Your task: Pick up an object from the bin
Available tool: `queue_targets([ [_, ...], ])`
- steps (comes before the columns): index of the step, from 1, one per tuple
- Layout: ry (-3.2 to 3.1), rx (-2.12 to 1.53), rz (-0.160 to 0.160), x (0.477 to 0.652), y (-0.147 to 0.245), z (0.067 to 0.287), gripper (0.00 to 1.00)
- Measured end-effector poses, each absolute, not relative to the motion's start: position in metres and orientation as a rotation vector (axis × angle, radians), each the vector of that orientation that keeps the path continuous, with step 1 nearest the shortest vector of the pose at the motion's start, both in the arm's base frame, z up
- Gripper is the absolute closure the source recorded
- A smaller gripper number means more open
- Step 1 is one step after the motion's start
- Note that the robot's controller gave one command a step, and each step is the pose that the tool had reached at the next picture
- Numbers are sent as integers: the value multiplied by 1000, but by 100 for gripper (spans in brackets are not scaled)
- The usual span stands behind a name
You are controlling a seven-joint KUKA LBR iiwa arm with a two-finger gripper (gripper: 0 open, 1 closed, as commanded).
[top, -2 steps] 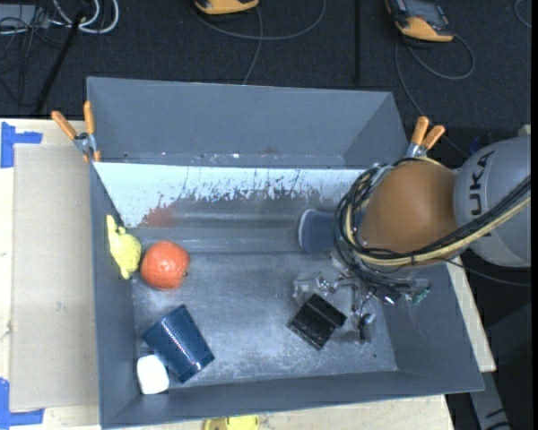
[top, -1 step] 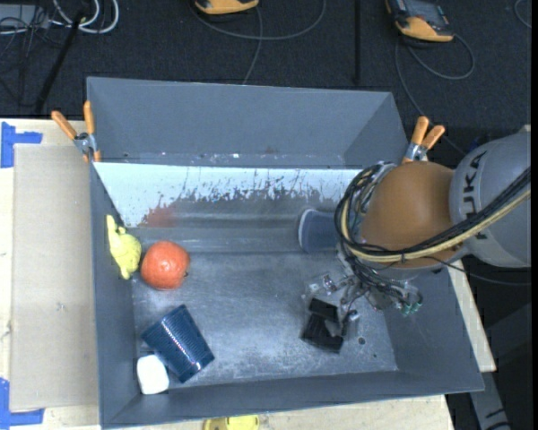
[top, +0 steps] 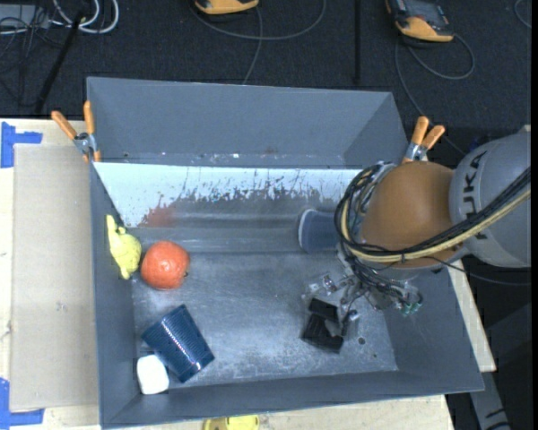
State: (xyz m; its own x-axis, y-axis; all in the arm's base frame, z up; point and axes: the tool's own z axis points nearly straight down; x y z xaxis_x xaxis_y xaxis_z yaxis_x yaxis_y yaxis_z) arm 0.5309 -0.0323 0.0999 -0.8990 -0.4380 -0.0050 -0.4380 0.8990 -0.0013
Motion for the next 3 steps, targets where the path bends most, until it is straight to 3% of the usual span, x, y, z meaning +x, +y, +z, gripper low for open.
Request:
queue_targets([
  [1,3066,-713,5,536,-24,142,100],
  [2,3054,-731,1,527,-45,272,100],
  [3,3054,-730,1,527,-45,272,100],
])
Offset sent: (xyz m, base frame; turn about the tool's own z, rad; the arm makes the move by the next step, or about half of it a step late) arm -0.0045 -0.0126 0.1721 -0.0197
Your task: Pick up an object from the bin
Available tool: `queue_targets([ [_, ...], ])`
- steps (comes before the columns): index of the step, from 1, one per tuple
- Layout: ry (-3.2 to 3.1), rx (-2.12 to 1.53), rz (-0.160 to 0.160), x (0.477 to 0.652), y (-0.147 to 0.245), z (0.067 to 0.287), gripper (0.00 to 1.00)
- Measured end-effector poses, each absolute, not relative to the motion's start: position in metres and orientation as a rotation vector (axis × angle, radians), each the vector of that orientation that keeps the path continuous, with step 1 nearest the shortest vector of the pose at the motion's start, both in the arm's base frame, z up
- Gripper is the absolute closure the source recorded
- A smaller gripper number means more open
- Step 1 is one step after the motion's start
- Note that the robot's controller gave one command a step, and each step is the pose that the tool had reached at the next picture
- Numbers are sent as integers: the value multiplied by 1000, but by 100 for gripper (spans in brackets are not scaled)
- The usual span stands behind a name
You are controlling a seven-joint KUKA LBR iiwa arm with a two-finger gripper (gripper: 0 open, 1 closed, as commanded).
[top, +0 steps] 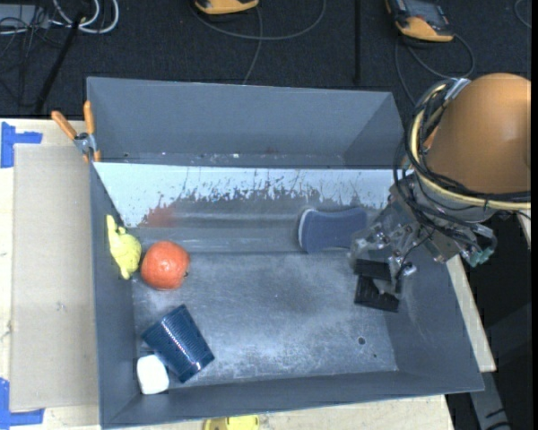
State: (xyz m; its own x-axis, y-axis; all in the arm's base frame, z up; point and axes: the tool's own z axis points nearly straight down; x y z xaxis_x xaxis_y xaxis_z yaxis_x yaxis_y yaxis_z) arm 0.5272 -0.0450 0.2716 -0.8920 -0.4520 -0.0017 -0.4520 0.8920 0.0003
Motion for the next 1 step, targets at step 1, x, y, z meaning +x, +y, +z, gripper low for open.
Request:
queue_targets([
  [1,3007,-895,-1,524,-57,263,100],
])
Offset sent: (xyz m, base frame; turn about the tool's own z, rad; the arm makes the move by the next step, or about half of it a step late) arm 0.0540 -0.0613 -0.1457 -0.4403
